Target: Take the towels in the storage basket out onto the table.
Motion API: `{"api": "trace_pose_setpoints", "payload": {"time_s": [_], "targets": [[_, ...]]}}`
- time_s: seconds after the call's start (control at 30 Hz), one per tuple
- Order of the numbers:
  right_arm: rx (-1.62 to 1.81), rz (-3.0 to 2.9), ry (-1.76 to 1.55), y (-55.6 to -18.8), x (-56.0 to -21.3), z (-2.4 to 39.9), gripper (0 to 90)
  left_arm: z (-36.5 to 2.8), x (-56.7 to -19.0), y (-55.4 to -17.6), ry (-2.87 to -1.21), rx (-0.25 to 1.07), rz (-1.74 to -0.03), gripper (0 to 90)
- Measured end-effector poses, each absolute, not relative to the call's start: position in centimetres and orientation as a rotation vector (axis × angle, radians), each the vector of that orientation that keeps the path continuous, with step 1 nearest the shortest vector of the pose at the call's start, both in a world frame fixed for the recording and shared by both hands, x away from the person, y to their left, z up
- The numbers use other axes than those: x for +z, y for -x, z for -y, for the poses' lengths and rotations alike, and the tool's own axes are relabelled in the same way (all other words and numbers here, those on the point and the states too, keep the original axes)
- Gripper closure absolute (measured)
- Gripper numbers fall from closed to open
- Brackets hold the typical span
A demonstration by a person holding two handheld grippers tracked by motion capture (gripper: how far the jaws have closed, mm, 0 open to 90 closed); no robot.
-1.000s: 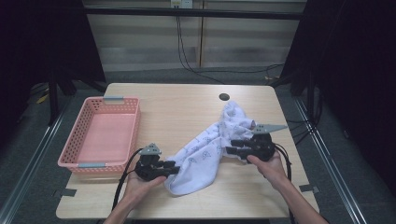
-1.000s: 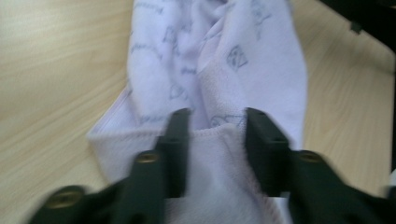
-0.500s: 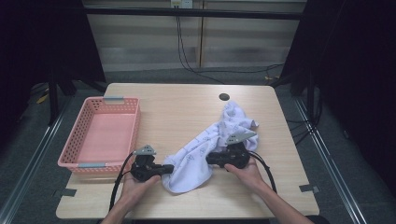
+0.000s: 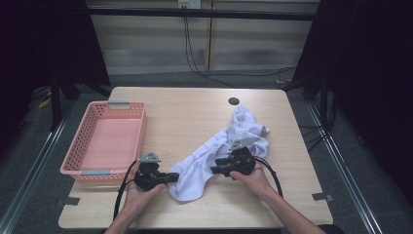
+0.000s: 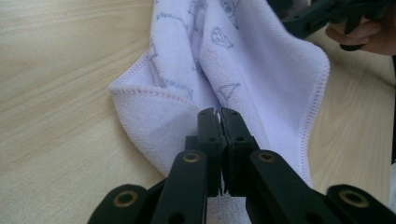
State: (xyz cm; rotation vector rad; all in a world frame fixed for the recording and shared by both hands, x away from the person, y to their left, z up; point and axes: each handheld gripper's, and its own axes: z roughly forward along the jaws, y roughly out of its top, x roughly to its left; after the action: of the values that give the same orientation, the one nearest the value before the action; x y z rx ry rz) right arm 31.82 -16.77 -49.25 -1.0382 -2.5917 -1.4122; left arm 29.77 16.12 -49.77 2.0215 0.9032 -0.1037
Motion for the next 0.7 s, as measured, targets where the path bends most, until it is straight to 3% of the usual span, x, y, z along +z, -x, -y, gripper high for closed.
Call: {"api": "trace_pose_setpoints", "payload": {"time_s": [0.37,0.4,0.47,0.5,0.7], "targets": [[-1.384,2.663,1.023,-30.7,-51.0,15.9,50.3,-16.1,-50.0,-30.0,-2.022,-0.116,-0.903,87.8],[-1.396,2.675,1.013,-30.6,-51.1,15.7,55.4,-16.2,-50.0,-30.0,-2.013,-0.116,-0.904,87.8],[-1.380,2.679,1.003,-30.5,-51.1,15.5,79.0,-16.4,-49.8,-30.0,-1.991,-0.119,-0.913,88.0],[-1.364,2.694,1.013,-30.4,-51.0,15.4,84.5,-16.6,-49.7,-30.0,-1.984,-0.107,-0.912,88.2],[-1.505,2.599,1.071,-30.7,-47.7,18.3,87.8,-18.2,-48.0,-29.8,-1.859,-0.086,-0.910,88.8]]}}
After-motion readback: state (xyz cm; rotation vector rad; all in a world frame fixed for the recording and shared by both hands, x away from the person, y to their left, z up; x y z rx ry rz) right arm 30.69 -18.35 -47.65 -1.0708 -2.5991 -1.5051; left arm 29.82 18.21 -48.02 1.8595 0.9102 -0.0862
